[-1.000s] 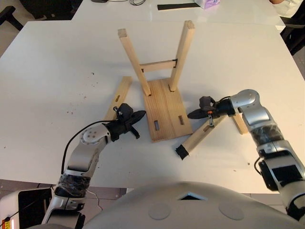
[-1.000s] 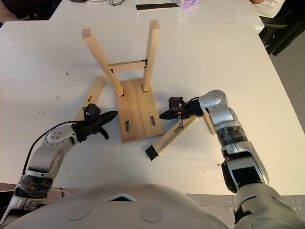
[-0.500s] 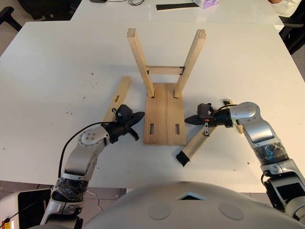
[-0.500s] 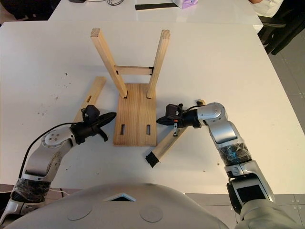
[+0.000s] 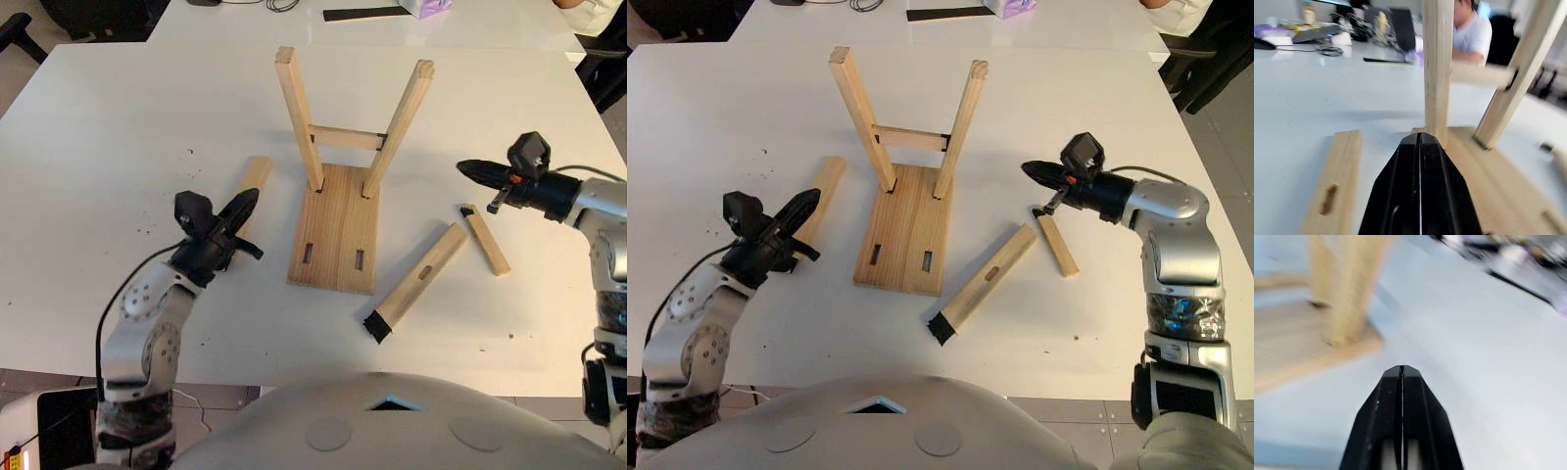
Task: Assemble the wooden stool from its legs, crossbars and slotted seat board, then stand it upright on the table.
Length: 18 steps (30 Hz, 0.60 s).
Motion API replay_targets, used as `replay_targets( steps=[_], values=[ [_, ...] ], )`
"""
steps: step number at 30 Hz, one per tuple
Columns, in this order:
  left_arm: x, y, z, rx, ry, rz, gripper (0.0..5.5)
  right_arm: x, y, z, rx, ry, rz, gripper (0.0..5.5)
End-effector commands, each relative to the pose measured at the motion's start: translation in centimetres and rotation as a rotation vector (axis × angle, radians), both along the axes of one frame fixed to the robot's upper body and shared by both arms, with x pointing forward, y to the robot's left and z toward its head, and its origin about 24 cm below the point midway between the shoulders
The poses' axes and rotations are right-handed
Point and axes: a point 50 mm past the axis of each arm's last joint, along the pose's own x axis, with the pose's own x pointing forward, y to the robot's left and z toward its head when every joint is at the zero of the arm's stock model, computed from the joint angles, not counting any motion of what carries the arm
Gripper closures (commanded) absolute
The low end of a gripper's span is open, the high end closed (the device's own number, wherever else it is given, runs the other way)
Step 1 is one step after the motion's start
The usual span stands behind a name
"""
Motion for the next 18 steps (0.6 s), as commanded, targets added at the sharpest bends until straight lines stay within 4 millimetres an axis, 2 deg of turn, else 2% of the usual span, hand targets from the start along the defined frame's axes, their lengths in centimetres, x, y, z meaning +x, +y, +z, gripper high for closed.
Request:
replay_targets(
  steps=[1, 5, 8, 12, 18],
  values=[
    [-0.9, -1.0, 2.0, -0.212, -0.072, 0.119, 5.50, -2.7, 0.4, -2.6, -0.001, 0.025, -0.201, 5.10],
    [-0.4, 0.6, 3.5, -0.290, -0.147, 0.245, 5.50, -5.3, 0.6, -4.2, 0.046, 0.101, -0.392, 4.48],
    [-0.6, 1.5, 3.8, -0.320, -0.175, 0.334, 5.50, -6.5, 0.7, -4.2, 0.051, 0.138, -0.411, 4.09],
    [-1.4, 1.1, 3.4, -0.321, -0.161, 0.363, 5.50, -8.1, 0.7, -4.1, 0.047, 0.214, -0.413, 3.44],
    [-2.2, 0.7, 2.8, -0.322, -0.146, 0.398, 5.50, -8.8, -0.8, -4.4, -0.010, 0.276, -0.444, 2.64]
  ],
)
